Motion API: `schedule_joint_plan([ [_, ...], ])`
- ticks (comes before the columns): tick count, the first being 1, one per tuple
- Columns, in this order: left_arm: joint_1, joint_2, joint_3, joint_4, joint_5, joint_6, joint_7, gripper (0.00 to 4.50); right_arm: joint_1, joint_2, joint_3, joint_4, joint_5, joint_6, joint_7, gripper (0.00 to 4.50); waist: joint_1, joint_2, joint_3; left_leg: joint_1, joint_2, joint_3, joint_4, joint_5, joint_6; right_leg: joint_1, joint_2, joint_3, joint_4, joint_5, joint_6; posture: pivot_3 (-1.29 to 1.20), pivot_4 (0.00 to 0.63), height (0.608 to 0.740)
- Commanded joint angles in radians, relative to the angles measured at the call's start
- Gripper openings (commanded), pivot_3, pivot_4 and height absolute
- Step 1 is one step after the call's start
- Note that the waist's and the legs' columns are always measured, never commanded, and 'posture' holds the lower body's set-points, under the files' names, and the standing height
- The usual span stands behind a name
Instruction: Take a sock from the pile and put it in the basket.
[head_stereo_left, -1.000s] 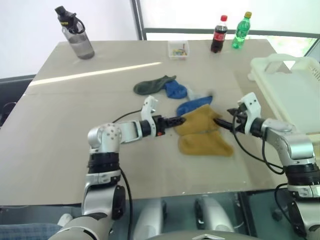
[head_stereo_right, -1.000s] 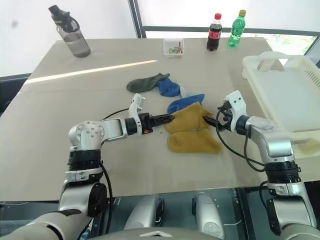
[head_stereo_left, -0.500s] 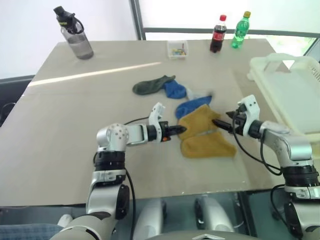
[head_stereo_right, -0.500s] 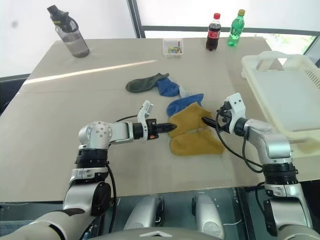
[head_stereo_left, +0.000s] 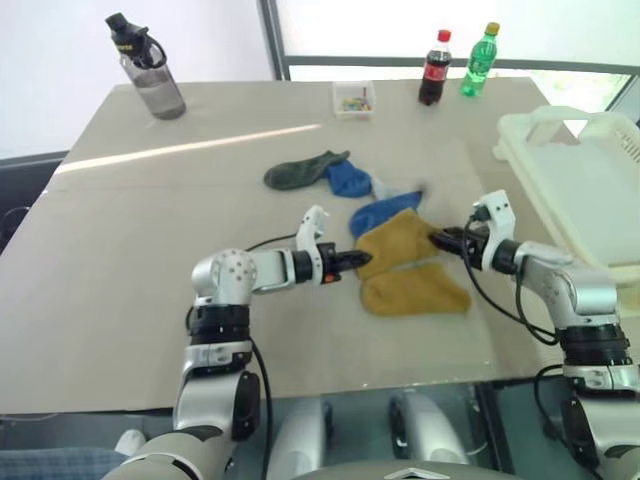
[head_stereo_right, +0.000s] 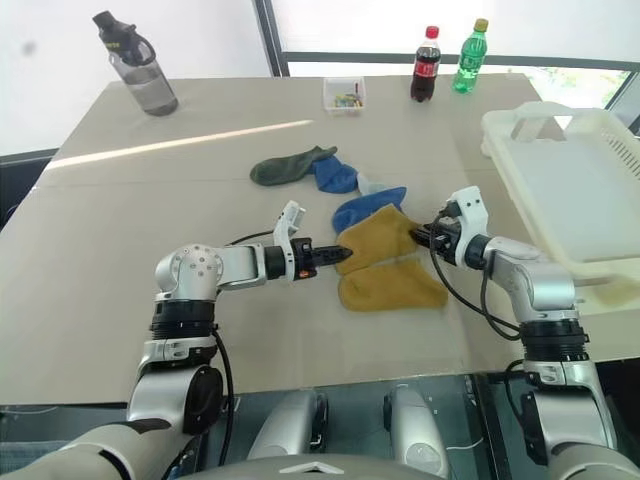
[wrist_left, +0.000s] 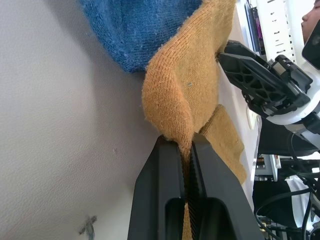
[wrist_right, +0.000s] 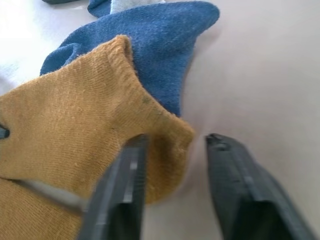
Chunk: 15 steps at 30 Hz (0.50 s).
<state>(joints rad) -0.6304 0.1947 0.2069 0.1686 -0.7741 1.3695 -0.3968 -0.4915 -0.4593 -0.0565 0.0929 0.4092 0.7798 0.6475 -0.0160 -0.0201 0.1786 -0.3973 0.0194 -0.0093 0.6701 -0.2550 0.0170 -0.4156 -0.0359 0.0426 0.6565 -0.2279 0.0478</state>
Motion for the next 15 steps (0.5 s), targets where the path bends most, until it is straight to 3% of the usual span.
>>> schedule_joint_plan([
  [1, 0.02, -0.003, -0.004, -0.012, 0.0, 0.015, 0.0, 0.0, -0.021, -0.003, -0.022, -0.018, 0.015, -0.006, 0.002, 0.48, 0.0, 0.0, 0.0, 0.0, 0.0, 0.0, 0.0, 0.0, 0.0, 0.0, 0.0, 0.0, 0.0, 0.0, 0.0, 0.0, 0.15, 0.74],
  [2, 0.021, -0.003, -0.004, -0.015, 0.0, 0.015, -0.001, 0.0, -0.022, -0.004, -0.022, -0.019, 0.015, -0.005, 0.002, 0.11, 0.0, 0.0, 0.0, 0.0, 0.0, 0.0, 0.0, 0.0, 0.0, 0.0, 0.0, 0.0, 0.0, 0.0, 0.0, 0.0, 0.15, 0.74],
  [3, 0.022, -0.005, -0.001, -0.016, -0.002, 0.017, 0.0, 0.0, -0.022, -0.004, -0.023, -0.021, 0.015, -0.004, 0.002, 0.04, 0.0, 0.0, 0.0, 0.0, 0.0, 0.0, 0.0, 0.0, 0.0, 0.0, 0.0, 0.0, 0.0, 0.0, 0.0, 0.0, 0.15, 0.74],
  [15, 0.046, -0.02, 0.054, -0.116, -0.084, 0.085, -0.019, 0.0, 0.019, -0.016, -0.074, -0.213, 0.108, 0.125, -0.024, 0.04, -0.001, 0.0, 0.0, -0.001, 0.0, 0.0, -0.001, 0.0, 0.0, -0.001, 0.0, 0.0, 0.0, 0.0, 0.0, 0.0, 0.15, 0.74],
])
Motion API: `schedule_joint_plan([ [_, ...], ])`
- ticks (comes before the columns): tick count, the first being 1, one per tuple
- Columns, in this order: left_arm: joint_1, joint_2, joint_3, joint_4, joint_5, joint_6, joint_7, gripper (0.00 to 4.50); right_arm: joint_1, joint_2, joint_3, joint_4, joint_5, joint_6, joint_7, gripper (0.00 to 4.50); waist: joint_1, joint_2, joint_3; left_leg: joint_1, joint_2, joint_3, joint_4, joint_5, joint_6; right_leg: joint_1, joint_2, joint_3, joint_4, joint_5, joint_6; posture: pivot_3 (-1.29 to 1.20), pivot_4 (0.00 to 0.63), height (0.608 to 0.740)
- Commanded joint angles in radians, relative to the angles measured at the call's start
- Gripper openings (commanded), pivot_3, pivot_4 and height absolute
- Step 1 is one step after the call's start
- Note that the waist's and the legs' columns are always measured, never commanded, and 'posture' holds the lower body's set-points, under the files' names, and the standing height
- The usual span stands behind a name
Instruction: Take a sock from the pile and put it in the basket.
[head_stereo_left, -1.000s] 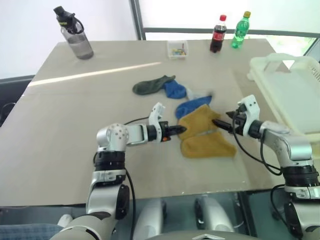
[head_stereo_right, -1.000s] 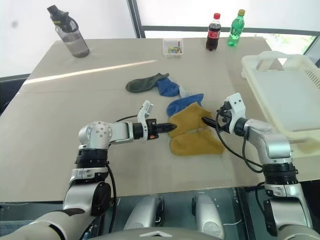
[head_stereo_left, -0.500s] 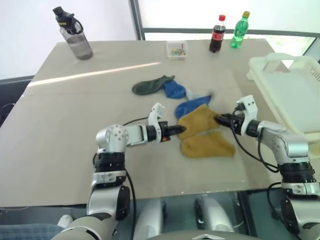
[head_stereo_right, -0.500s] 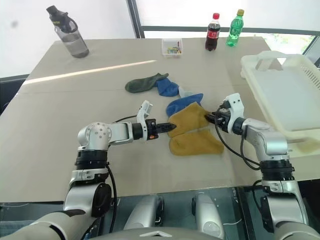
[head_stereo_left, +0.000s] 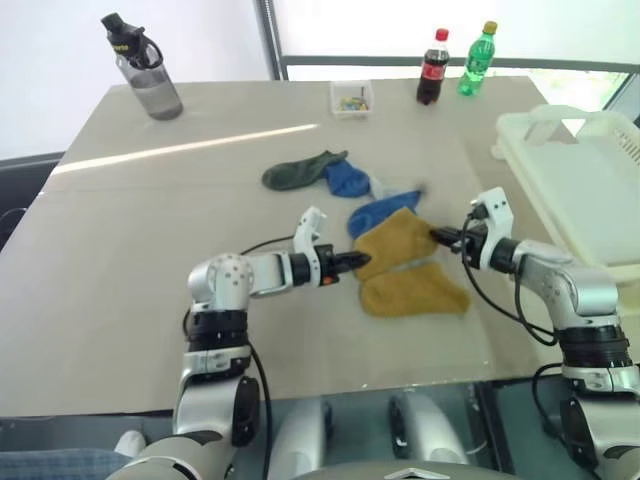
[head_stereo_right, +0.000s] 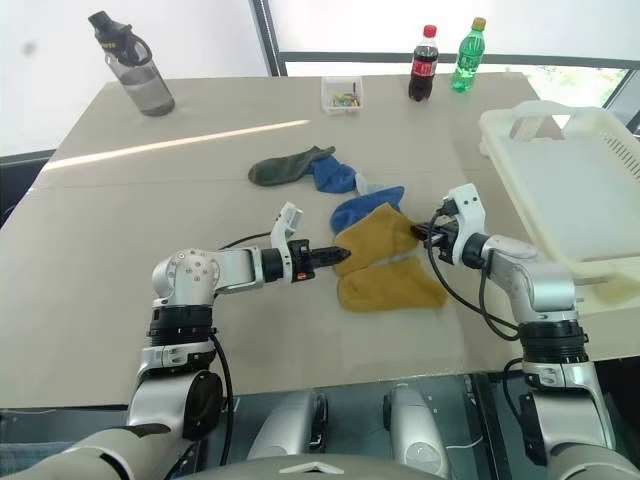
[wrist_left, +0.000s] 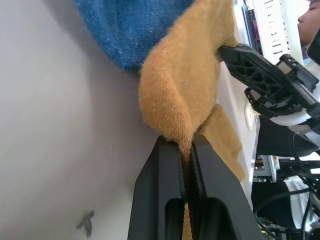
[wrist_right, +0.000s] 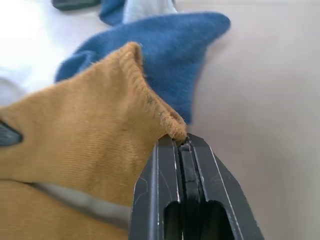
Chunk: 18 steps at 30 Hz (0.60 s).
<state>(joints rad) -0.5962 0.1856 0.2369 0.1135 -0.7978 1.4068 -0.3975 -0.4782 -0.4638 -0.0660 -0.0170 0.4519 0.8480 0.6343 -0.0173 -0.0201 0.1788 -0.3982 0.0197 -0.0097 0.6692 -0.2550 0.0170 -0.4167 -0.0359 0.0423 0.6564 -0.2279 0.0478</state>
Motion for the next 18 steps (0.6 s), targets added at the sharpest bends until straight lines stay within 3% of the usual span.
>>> schedule_joint_plan([
  [1, 0.02, -0.011, 0.029, -0.08, -0.072, 0.058, -0.022, 0.0, 0.01, -0.006, -0.087, -0.133, 0.1, 0.094, -0.02, 0.04, 0.0, 0.0, 0.0, -0.001, 0.0, 0.0, 0.0, 0.0, 0.0, -0.001, 0.0, 0.0, 0.0, 0.0, 0.0, 0.0, 0.15, 0.74],
  [12, 0.077, -0.066, 0.146, -0.265, -0.257, 0.192, 0.016, 0.0, 0.055, 0.002, -0.286, -0.394, 0.349, 0.395, -0.181, 0.04, 0.001, 0.0, 0.0, -0.002, 0.0, 0.0, 0.0, 0.0, 0.0, -0.001, 0.0, 0.0, 0.0, 0.0, 0.0, 0.0, 0.15, 0.74],
  [18, 0.17, -0.091, 0.134, -0.305, -0.377, 0.208, 0.114, 0.0, 0.112, 0.0, -0.386, -0.478, 0.459, 0.585, -0.273, 0.04, 0.002, 0.0, 0.0, -0.002, 0.0, 0.0, 0.0, 0.0, 0.0, -0.001, 0.0, 0.001, -0.001, 0.0, 0.0, 0.0, 0.15, 0.74],
])
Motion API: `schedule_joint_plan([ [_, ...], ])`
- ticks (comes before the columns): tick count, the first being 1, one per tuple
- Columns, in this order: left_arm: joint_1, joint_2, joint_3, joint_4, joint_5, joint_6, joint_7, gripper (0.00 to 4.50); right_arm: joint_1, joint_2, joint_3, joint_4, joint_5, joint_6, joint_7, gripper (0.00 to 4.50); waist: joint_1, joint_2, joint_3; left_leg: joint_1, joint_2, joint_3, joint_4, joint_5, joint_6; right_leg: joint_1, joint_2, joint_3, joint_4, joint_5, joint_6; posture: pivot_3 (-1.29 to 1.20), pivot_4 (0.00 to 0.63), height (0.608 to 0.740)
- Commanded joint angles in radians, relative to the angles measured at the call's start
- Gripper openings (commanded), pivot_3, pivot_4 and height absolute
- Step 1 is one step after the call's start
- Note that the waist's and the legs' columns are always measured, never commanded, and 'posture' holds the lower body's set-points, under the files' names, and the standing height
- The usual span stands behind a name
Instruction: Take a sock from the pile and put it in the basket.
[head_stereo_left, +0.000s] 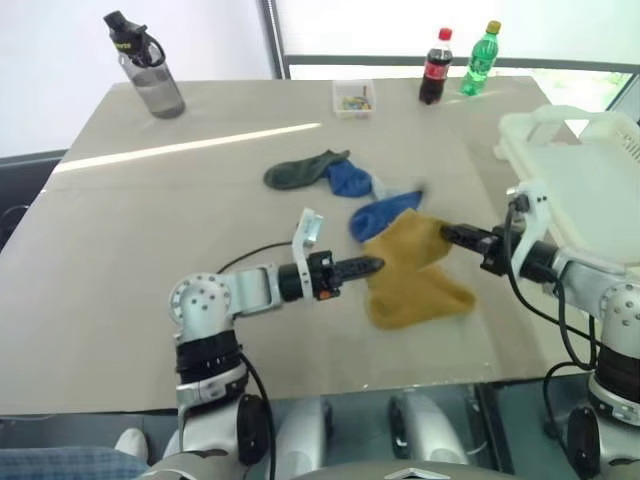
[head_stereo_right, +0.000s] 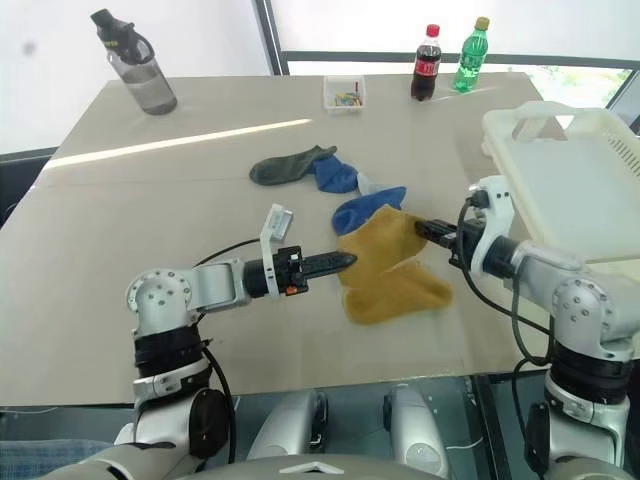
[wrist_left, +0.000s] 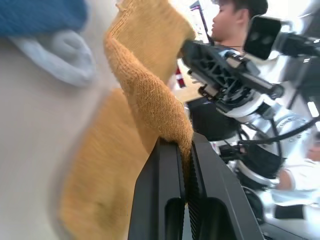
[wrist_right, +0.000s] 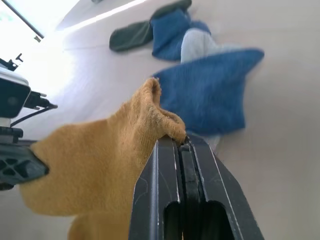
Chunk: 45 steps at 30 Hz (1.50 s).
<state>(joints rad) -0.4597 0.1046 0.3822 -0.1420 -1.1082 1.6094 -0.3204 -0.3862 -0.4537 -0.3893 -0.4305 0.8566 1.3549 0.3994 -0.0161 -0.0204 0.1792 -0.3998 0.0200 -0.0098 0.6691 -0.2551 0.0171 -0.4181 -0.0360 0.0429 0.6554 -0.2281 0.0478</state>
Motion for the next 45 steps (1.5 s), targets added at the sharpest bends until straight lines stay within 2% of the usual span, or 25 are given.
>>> schedule_joint_plan([
  [1, 0.052, -0.012, -0.017, -0.056, -0.084, 0.005, 0.054, 0.0, 0.033, -0.009, -0.078, -0.079, 0.067, 0.107, -0.054, 0.04, 0.0, 0.0, 0.0, 0.0, 0.0, 0.0, 0.0, 0.0, 0.0, 0.0, 0.0, 0.0, 0.0, 0.0, 0.0, 0.0, 0.15, 0.74],
  [10, 0.118, -0.017, -0.019, -0.035, -0.209, 0.005, 0.174, 0.0, 0.067, 0.016, -0.169, -0.137, 0.117, 0.256, -0.131, 0.04, 0.0, 0.0, 0.0, 0.0, 0.0, 0.0, 0.0, 0.0, 0.0, 0.0, 0.001, 0.0, 0.0, 0.0, 0.0, 0.0, 0.15, 0.74],
  [18, 0.149, 0.011, -0.033, 0.006, -0.315, -0.002, 0.247, 0.0, 0.104, -0.047, -0.191, -0.127, 0.188, 0.259, -0.166, 0.04, 0.002, 0.0, 0.0, 0.0, 0.0, 0.0, 0.0, 0.0, 0.0, 0.0, 0.001, 0.0, -0.001, 0.0, 0.0, 0.0, 0.15, 0.74],
  [28, 0.198, 0.058, -0.131, 0.015, -0.441, -0.084, 0.345, 0.0, 0.138, -0.066, -0.195, -0.112, 0.239, 0.259, -0.233, 0.04, 0.002, 0.0, 0.0, 0.0, 0.0, 0.0, 0.0, 0.0, 0.0, 0.0, 0.0, 0.0, -0.001, -0.001, -0.001, 0.0, 0.15, 0.74],
  [41, 0.205, 0.157, -0.23, -0.016, -0.449, -0.215, 0.378, 0.0, 0.157, -0.055, -0.17, -0.102, 0.21, 0.244, -0.244, 0.04, 0.003, 0.0, 0.0, -0.001, 0.0, 0.0, 0.0, 0.0, 0.0, 0.0, 0.0, 0.0, -0.003, -0.002, -0.004, 0.0, 0.15, 0.74],
  [42, 0.205, 0.162, -0.234, -0.016, -0.451, -0.223, 0.379, 0.56, 0.157, -0.053, -0.167, -0.101, 0.207, 0.241, -0.244, 0.0, 0.003, 0.0, 0.0, -0.001, 0.0, 0.0, 0.0, 0.0, 0.0, 0.0, 0.0, 0.0, -0.003, -0.002, -0.004, 0.0, 0.15, 0.74],
  [43, 0.203, 0.166, -0.237, -0.018, -0.449, -0.23, 0.377, 0.56, 0.158, -0.051, -0.163, -0.1, 0.203, 0.237, -0.246, 0.0, 0.002, 0.0, 0.0, -0.001, 0.0, 0.0, 0.0, 0.0, 0.0, 0.0, 0.0, 0.0, -0.003, -0.002, -0.004, 0.0, 0.15, 0.74],
  [45, 0.203, 0.174, -0.245, -0.02, -0.452, -0.241, 0.376, 1.26, 0.158, -0.046, -0.157, -0.099, 0.197, 0.232, -0.247, 0.0, 0.002, 0.0, 0.0, -0.001, 0.0, 0.0, 0.0, 0.0, 0.0, 0.0, 0.0, 0.0, -0.004, -0.003, -0.004, 0.0, 0.15, 0.74],
])
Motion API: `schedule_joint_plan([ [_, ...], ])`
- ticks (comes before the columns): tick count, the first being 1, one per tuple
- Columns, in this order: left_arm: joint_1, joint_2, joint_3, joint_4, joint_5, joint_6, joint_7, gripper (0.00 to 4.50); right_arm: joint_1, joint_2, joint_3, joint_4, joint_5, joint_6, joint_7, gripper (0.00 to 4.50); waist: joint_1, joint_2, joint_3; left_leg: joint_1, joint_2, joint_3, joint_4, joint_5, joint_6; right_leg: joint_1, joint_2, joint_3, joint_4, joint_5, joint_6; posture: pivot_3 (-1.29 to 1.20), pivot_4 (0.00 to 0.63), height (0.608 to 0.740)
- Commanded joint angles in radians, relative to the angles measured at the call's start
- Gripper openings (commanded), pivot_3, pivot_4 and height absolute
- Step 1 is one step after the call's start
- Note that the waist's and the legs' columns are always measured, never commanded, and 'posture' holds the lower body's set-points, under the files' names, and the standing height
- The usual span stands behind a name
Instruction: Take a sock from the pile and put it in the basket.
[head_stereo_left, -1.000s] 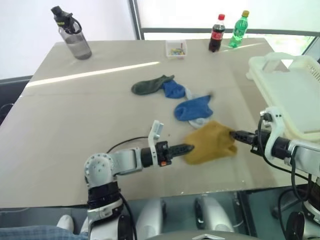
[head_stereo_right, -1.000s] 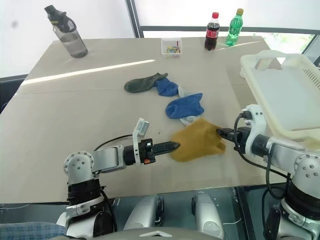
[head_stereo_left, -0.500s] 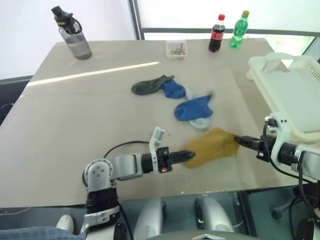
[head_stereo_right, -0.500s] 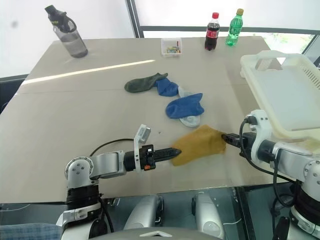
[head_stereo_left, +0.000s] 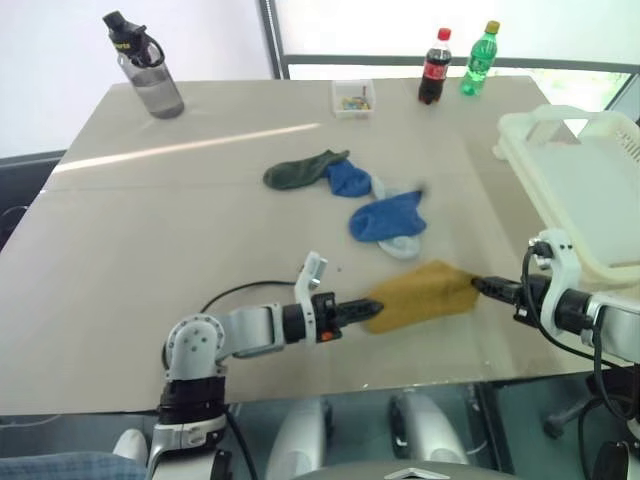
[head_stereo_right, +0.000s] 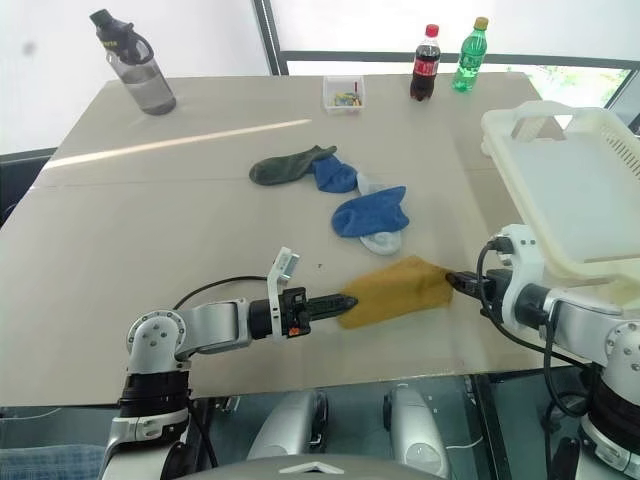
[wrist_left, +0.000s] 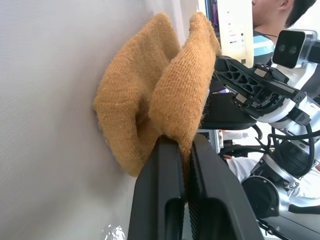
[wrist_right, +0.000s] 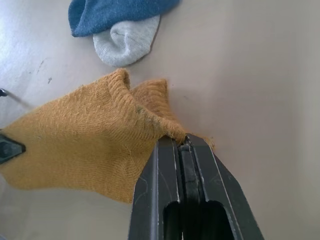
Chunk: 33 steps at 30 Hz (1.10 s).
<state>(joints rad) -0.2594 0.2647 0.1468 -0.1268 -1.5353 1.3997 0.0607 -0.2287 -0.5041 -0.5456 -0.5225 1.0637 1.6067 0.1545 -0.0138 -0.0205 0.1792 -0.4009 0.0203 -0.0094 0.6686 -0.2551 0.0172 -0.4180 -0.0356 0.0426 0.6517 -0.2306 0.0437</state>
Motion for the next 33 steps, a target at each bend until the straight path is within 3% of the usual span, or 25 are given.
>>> schedule_joint_plan([
  [1, 0.003, 0.017, -0.014, -0.036, -0.027, -0.036, -0.006, 1.6, 0.001, 0.007, 0.002, -0.006, -0.012, -0.022, -0.003, 0.0, 0.0, 0.0, 0.0, 0.0, 0.0, 0.0, 0.0, 0.0, 0.0, 0.0, 0.0, 0.0, 0.0, 0.0, 0.0, 0.0, 0.15, 0.74],
  [3, 0.004, 0.022, -0.021, -0.035, -0.031, -0.048, -0.003, 2.58, 0.0, 0.011, 0.007, -0.006, -0.016, -0.026, -0.003, 0.0, 0.0, 0.0, 0.0, 0.0, 0.0, 0.0, 0.0, 0.0, 0.0, 0.0, 0.0, 0.0, 0.0, 0.0, 0.0, 0.0, 0.15, 0.74],
  [8, 0.011, 0.04, -0.032, -0.038, -0.06, -0.067, 0.013, 4.46, 0.002, 0.017, 0.014, -0.007, -0.024, -0.031, 0.0, 0.0, 0.0, 0.0, 0.0, 0.0, 0.0, 0.0, 0.0, 0.0, 0.0, 0.0, 0.0, 0.0, -0.001, 0.0, 0.0, 0.0, 0.15, 0.74],
  [23, 0.021, 0.113, -0.085, -0.077, -0.17, -0.149, 0.017, 4.46, 0.019, 0.004, 0.12, -0.01, -0.105, -0.097, 0.021, 0.0, 0.0, 0.0, 0.0, -0.001, 0.0, 0.0, -0.001, 0.0, 0.0, 0.0, 0.0, 0.0, -0.003, 0.0, 0.0, 0.0, 0.15, 0.74],
  [28, 0.025, 0.132, -0.102, -0.079, -0.187, -0.178, 0.023, 4.46, 0.032, -0.056, 0.142, -0.014, -0.118, -0.109, 0.069, 0.0, 0.001, 0.0, 0.0, -0.001, 0.0, 0.0, -0.002, 0.0, 0.0, 0.0, 0.0, -0.001, -0.004, 0.0, 0.0, 0.0, 0.15, 0.74],
  [29, 0.027, 0.135, -0.106, -0.081, -0.19, -0.183, 0.023, 4.5, 0.033, -0.057, 0.136, -0.015, -0.125, -0.118, 0.066, 0.58, 0.001, 0.0, 0.0, -0.001, 0.0, 0.0, -0.002, 0.0, 0.0, 0.0, 0.0, -0.001, -0.004, 0.0, 0.0, 0.0, 0.15, 0.74],
  [30, 0.027, 0.139, -0.11, -0.081, -0.193, -0.188, 0.022, 4.5, 0.033, -0.057, 0.13, -0.013, -0.132, -0.127, 0.063, 0.85, 0.001, 0.0, 0.0, -0.001, 0.0, 0.0, -0.002, 0.0, 0.0, 0.0, 0.0, -0.001, -0.005, 0.0, 0.0, 0.0, 0.15, 0.74],
  [31, 0.028, 0.142, -0.114, -0.083, -0.195, -0.193, 0.021, 4.5, 0.033, -0.058, 0.126, -0.011, -0.137, -0.134, 0.063, 1.55, 0.001, 0.0, 0.0, -0.001, 0.0, 0.0, -0.002, 0.0, 0.0, 0.0, 0.0, -0.001, -0.005, 0.0, 0.0, 0.0, 0.15, 0.74],
  [33, 0.029, 0.153, -0.119, -0.088, -0.202, -0.199, 0.018, 4.5, 0.046, -0.094, 0.125, -0.023, -0.138, -0.167, 0.107, 1.81, 0.001, 0.0, 0.0, -0.002, 0.0, 0.0, -0.002, 0.0, 0.0, 0.0, 0.0, -0.001, -0.005, 0.0, 0.0, 0.0, 0.15, 0.74],
])
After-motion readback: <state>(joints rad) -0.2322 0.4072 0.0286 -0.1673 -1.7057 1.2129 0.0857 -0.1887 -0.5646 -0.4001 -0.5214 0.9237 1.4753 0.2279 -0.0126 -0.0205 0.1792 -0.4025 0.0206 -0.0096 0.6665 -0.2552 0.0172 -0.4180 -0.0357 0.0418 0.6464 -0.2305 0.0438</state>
